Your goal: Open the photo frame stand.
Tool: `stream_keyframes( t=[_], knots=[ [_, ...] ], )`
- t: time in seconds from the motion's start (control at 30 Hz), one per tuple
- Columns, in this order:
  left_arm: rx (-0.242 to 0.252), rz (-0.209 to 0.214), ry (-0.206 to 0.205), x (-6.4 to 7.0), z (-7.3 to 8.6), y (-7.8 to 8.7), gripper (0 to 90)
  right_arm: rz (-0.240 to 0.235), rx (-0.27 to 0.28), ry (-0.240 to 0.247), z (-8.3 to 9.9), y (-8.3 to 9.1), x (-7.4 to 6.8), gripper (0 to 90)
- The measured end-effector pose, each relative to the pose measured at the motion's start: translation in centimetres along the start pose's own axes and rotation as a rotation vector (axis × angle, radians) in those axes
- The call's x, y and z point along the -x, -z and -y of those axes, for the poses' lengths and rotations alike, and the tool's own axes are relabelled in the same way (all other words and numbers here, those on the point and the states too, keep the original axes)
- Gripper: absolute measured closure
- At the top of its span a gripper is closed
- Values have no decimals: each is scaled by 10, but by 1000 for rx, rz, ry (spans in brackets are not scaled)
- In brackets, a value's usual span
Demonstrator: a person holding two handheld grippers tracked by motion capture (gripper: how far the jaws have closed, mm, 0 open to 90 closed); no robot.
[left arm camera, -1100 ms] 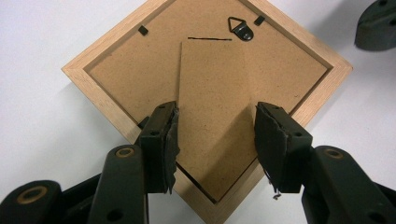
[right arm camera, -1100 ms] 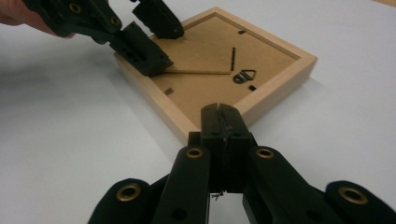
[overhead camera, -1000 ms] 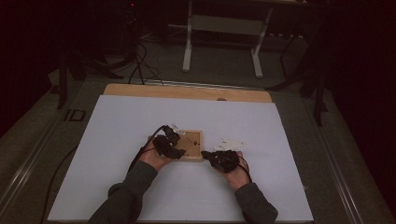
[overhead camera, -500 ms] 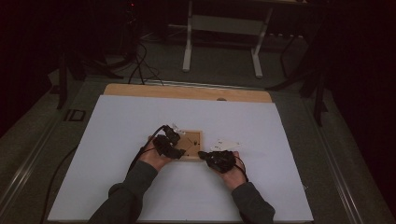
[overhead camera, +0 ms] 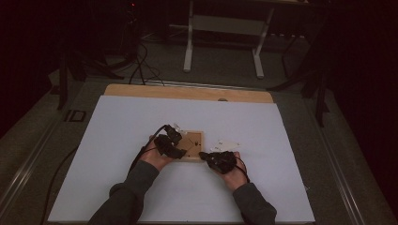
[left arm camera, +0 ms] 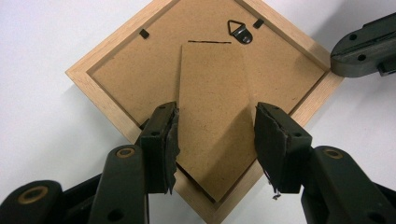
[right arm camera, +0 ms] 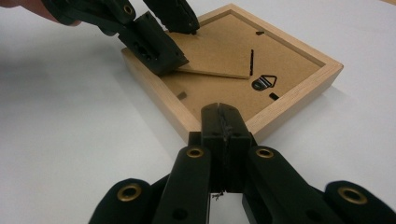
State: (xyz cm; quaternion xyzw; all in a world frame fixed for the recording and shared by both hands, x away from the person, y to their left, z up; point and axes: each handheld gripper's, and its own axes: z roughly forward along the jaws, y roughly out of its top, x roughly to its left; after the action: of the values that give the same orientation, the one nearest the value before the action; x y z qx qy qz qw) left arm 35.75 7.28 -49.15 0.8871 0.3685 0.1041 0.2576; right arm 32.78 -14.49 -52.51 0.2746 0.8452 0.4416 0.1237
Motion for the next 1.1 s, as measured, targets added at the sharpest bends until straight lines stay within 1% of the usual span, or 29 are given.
stream_keyframes(
  t=[0.47,0.73,0.9,0.97,1.1],
  knots=[
    [-7,-13,-20,2,-8,6,515,-4,-6,1,0,1,1,899],
    [-14,-13,-17,1,-12,8,515,-7,-10,7,-1,0,1,900],
    [-9,-13,-8,1,-15,10,515,-11,-14,9,-2,0,1,900],
    [-5,-16,-10,2,-17,11,515,-12,-17,12,-2,0,1,900],
    [-11,-18,-16,2,-21,13,515,-14,-17,15,-2,0,2,900]
  ],
)
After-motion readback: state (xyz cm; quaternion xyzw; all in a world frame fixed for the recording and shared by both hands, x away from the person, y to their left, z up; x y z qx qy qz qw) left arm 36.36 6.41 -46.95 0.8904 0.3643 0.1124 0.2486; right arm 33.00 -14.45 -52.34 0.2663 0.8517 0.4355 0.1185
